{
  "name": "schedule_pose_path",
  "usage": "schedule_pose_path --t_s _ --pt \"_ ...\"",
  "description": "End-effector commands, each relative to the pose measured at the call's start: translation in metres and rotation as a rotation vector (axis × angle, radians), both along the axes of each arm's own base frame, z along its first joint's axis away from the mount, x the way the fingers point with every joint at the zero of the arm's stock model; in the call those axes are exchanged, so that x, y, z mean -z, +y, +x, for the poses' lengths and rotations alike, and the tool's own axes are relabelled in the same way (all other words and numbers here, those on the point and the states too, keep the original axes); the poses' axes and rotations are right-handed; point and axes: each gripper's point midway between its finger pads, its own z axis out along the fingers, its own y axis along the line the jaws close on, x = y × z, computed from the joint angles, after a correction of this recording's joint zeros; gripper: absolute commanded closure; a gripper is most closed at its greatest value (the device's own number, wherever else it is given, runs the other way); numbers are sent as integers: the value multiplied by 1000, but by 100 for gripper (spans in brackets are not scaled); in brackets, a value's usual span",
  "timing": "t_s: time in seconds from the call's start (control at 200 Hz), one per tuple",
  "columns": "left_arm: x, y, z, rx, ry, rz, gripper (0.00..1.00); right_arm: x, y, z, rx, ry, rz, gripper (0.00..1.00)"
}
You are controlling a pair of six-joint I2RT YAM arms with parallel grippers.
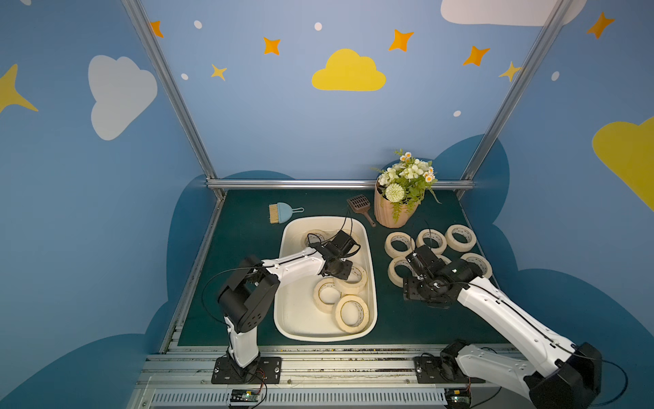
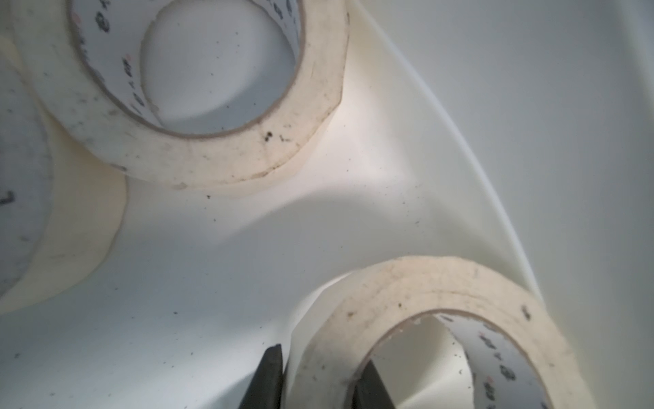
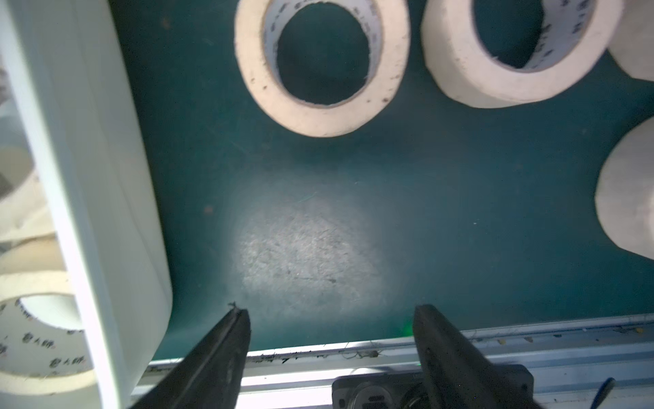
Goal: Take out the art tape in the storage box
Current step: Pick up the art tape from the storage box.
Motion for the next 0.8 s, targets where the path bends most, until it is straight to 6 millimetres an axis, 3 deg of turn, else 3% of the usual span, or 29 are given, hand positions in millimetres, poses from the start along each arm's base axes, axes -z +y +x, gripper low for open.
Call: schedule_pose_path --t_s 0.0,0.125,0.25,0.34,0.516,0.726,0.796 --pt "-10 10 -4 8 -7 49 85 -9 40 6 -56 -2 65 22" --pt "-35 12 -4 27 -66 72 85 -25 88 17 -145 -32 124 24" --pt "-56 9 -10 43 -106 52 85 -41 126 33 -176 -72 236 33" --pt "-69 7 -16 44 -125 25 85 -49 136 43 -162 -90 261 39" --pt "-92 1 -26 61 -158 -49 86 -56 155 59 -160 -113 312 40" --pt "-105 -5 -34 65 -167 -109 87 -41 162 70 -130 -76 309 40" --pt "-109 -5 -37 65 -171 -128 87 -37 163 73 -124 -68 315 45"
